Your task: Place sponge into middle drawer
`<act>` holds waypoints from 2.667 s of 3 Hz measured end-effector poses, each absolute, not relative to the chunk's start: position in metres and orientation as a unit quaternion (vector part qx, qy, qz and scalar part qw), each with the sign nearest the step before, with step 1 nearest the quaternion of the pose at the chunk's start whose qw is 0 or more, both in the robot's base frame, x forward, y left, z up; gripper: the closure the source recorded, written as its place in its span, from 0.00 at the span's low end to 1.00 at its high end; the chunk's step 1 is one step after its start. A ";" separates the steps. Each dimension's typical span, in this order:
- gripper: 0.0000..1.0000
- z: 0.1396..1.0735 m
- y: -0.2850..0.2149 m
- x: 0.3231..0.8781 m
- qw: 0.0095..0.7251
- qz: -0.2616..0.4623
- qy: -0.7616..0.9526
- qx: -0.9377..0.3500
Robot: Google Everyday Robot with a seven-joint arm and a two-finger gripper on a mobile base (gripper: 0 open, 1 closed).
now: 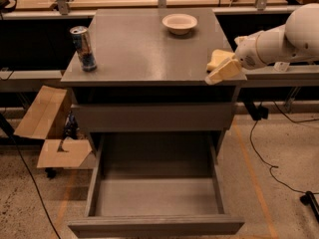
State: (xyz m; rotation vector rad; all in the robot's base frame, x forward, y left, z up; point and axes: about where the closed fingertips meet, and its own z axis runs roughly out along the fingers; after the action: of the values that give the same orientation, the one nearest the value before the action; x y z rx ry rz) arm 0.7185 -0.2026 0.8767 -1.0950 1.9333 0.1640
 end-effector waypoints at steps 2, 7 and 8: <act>0.00 0.845 -0.195 0.762 0.454 0.100 0.794 -0.391; 1.00 0.889 -0.203 0.694 0.463 0.097 0.795 -0.380; 1.00 0.896 -0.180 0.652 0.450 0.110 0.786 -0.409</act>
Offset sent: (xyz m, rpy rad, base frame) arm 0.0705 0.0002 -0.0411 0.1767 0.0289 -0.1207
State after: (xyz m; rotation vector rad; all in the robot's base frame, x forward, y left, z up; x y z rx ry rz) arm 0.6517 -0.1804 0.8964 -1.0104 1.9448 0.2732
